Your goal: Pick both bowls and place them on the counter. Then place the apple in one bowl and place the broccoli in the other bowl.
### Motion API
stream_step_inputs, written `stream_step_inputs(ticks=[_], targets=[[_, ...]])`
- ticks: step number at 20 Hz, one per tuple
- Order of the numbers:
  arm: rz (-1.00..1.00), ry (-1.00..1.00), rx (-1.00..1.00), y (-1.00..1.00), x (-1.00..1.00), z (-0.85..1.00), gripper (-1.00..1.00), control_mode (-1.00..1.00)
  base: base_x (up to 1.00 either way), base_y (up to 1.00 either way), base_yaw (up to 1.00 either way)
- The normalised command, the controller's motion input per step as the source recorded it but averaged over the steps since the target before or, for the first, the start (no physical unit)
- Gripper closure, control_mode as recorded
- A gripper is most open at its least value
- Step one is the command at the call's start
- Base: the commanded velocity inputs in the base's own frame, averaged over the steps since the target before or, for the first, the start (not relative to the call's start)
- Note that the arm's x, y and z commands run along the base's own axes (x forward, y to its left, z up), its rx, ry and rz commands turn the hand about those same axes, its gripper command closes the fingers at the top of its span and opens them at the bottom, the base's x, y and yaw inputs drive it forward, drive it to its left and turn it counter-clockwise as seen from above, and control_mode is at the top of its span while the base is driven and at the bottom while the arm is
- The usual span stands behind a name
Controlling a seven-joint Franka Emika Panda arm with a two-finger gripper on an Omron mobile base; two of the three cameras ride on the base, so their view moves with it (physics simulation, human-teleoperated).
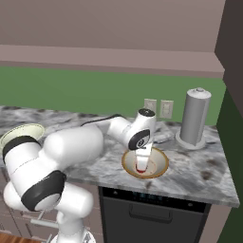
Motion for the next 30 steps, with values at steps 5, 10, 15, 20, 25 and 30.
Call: stream_step_inputs(ticks=[5,10,15,20,25,30], targets=[[0.1,-0.02,-0.05,0.41,-0.54,0.56,-1.0,-1.0,0.0,0.0,0.0],[0.1,-0.01,-0.11,0.67,-0.49,0.32,-1.0,-1.0,0.0,0.0,0.0],[0.1,0.0,-0.15,0.89,-0.5,0.14,-1.0,-1.0,0.0,0.0,0.0],[0.11,0.0,-0.18,0.99,-0.52,0.13,-1.0,-1.0,0.0,0.0,0.0],[0.08,-0.02,-0.15,0.83,-0.59,0.02,-1.0,-1.0,0.0,0.0,0.0],[0.08,-0.01,-0.1,0.63,-0.49,-0.01,-1.0,-1.0,0.0,0.0,0.0]])
